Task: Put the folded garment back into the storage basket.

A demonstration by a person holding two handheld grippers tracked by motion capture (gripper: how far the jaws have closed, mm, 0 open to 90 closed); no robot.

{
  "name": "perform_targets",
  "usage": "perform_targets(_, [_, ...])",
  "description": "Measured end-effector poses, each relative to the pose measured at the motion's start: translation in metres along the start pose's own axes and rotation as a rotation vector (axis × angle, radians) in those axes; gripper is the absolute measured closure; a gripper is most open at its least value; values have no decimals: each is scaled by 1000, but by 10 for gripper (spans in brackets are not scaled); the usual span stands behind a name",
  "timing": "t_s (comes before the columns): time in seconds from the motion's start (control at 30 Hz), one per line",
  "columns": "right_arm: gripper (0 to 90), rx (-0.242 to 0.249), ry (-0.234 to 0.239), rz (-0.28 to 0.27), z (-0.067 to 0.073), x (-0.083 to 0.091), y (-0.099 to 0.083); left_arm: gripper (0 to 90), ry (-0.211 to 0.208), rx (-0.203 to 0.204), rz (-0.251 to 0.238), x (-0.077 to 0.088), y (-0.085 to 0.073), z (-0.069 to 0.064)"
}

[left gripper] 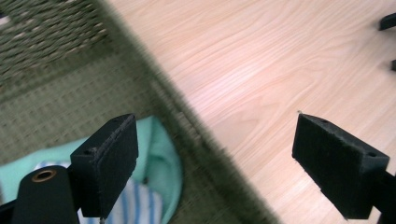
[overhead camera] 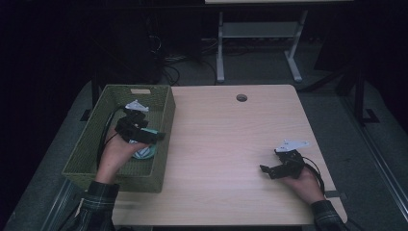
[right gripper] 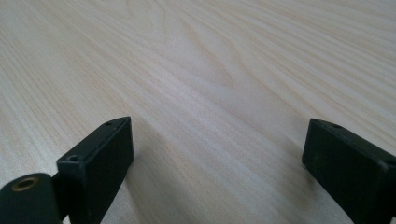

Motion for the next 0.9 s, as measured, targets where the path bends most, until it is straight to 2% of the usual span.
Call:
perform_targets(0.17, [83, 0, 0, 0, 0, 0, 0, 140, -33, -23, -17, -12, 10, -18])
perform_targets(0.4, [83, 0, 0, 0, 0, 0, 0, 141, -67, -70, -11, -30, 19, -42])
perform_targets(0.83, [83, 0, 0, -1, 0, 0, 0, 141, -125, -153, -25, -71, 26, -80])
perform_targets(0.9, [83, 0, 0, 0, 0, 0, 0, 141, -138, -154, -34, -78, 25, -85])
Point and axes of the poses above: each handheld gripper's, and its own axes: x roughly backward along the jaws, y roughly out of its top, z roughly to its left, the point moved 6 cm from there along -x, roughly forward along the jaws, and after that the axes turned 7 degrees about -y, right-handed, at the moved point
